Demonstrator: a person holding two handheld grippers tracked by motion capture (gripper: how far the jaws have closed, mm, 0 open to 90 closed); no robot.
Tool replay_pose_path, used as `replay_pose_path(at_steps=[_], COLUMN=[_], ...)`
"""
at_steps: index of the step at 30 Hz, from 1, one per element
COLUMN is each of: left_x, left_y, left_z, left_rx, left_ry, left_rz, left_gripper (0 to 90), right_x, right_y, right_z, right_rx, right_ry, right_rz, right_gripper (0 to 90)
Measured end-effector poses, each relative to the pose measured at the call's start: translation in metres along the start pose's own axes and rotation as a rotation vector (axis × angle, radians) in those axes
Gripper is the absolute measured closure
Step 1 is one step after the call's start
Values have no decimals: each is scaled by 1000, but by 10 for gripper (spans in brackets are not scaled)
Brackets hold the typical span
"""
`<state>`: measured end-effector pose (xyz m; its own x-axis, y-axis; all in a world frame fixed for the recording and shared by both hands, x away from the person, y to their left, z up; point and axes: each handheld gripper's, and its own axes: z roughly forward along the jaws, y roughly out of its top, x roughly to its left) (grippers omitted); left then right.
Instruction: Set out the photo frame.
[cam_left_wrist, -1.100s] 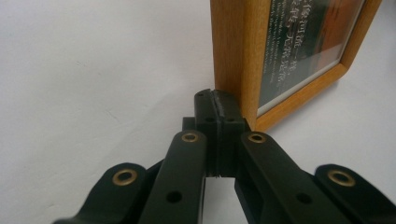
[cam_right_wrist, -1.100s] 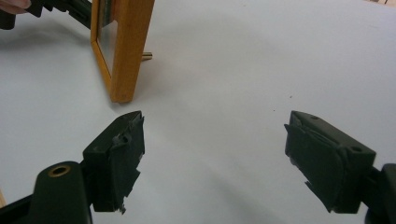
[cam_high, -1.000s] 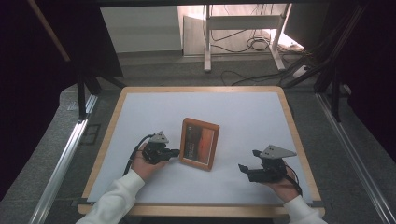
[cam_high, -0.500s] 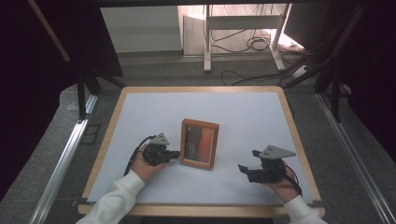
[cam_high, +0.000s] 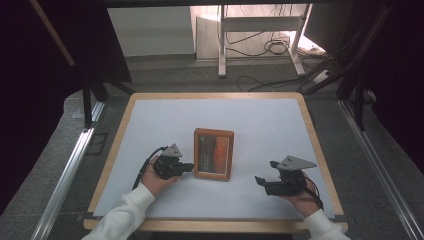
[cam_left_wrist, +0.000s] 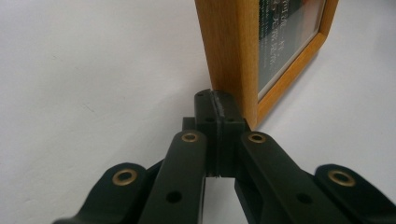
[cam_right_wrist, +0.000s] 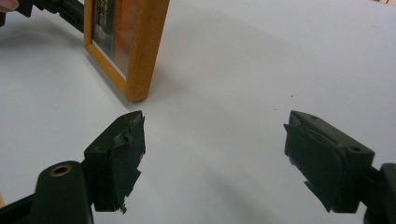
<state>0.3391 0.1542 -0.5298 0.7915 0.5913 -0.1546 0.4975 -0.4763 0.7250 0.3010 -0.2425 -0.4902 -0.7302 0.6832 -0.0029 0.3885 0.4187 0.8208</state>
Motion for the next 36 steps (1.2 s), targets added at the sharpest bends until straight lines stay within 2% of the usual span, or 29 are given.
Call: replay_pose_path(at_steps=[20,25,30,34,36], left_x=[-3,0,5,6,6], left_y=[-1,-2,-5,-9,-11], left_z=[2,-3,-15,-24,-29], left_rx=[9,-2,-37,-61,-77], left_ry=[-8,8,28,59,77], left_rz=[6,-4,-23,-46,-60], left_gripper=[900,900,900,896,856], right_x=[-1,-2,-7,-10,-9], right_y=[0,0,-2,-4,-5], right_z=[0,-1,0,1,1], right_rx=[1,-5,-2,-1,4], right_ry=[-1,-1,-2,3,4], right_rz=[0,3,17,27,24], right_gripper=[205,204,204,203,202])
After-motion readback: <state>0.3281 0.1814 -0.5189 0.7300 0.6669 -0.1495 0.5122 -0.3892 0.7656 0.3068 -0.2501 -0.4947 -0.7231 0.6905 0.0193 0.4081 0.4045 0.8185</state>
